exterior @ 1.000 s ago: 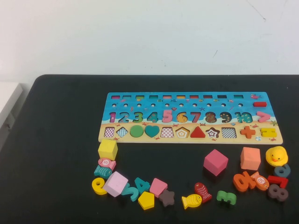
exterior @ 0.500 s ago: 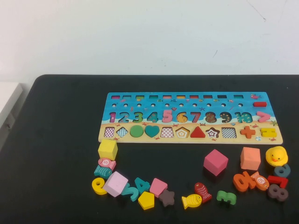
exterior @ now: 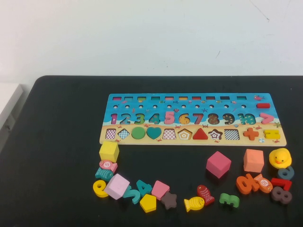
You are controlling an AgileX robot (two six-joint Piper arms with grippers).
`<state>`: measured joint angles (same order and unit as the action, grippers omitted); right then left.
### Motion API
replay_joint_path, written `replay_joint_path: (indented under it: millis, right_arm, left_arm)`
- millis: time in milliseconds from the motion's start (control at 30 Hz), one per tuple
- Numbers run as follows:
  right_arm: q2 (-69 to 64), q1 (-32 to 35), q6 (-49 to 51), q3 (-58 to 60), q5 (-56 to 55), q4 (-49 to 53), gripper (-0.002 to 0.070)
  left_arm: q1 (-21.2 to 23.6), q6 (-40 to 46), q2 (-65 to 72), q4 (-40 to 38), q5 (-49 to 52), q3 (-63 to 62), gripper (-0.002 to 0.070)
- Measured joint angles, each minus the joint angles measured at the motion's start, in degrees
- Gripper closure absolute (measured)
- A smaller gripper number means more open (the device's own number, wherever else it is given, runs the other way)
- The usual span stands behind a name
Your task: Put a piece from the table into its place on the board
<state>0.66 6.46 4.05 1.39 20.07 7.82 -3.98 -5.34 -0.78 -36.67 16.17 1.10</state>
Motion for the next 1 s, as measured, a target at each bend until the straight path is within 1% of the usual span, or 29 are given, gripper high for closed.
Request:
replay_joint_path:
  millis: [33, 133, 233, 300, 400, 467, 567, 700, 800, 833, 867, 933, 1000]
  right_arm:
    - [0.0, 0.0, 0.0, 0.0, 0.0, 0.0, 0.0657]
    - [0.0, 0.0, 0.0, 0.0, 0.0, 0.0, 0.0658]
    - [0.0, 0.0, 0.0, 0.0, 0.0, 0.0, 0.0658]
    - [0.0, 0.0, 0.0, 0.0, 0.0, 0.0, 0.0658]
    - [0.0, 0.0, 0.0, 0.0, 0.0, 0.0, 0.0658]
    - [0.0, 0.0, 0.0, 0.0, 0.0, 0.0, 0.0657]
    - [0.0, 0.0, 0.0, 0.0, 0.0, 0.0, 0.0657]
    - [0.0, 0.0, 0.0, 0.0, 0.0, 0.0, 0.0658]
    - [0.0, 0.0, 0.0, 0.0, 0.0, 0.0, 0.0657]
    - [0.0, 0.0, 0.0, 0.0, 0.0, 0.0, 0.0658]
    - [0.0, 0.0, 0.0, 0.0, 0.0, 0.0, 0.0658]
    - [0.0, 0.0, 0.0, 0.0, 0.0, 0.0, 0.0658]
    - [0.0, 0.0, 0.0, 0.0, 0.0, 0.0, 0.0657]
  left_arm:
    - [0.0, -1.5, 0.0, -5.2, -0.7, 0.0, 0.0676]
    - [0.0, -3.8, 0.0, -14.8, -4.6, 0.0, 0.0676]
    - [0.0, -3.9, 0.0, -17.4, -7.3, 0.0, 0.0676]
    - [0.0, -0.5, 0.0, -17.6, -8.3, -0.2, 0.0676]
    - [-0.8, 12.8, 0.0, -16.8, -3.4, -4.7, 0.0676]
    - [-1.2, 19.5, 1.5, -15.9, 0.9, -10.0, 0.0676]
    - [-1.4, 25.4, 8.8, -11.2, 10.2, -19.9, 0.0676]
    - [-1.6, 33.1, 22.2, -4.2, 27.9, -31.9, 0.0676]
    - [-1.7, 39.9, 31.8, -2.3, 37.1, -39.1, 0.0676]
    - [-1.7, 41.8, 34.4, -1.8, 38.9, -41.3, 0.0676]
    - [-2.6, 45.5, 40.3, -0.6, 41.3, -45.1, 0.0676]
    - [-5.0, 46.9, 46.0, 1.9, 42.0, -47.9, 0.0676]
    - [-9.1, 46.9, 50.6, 5.9, 42.3, -50.2, 0.0676]
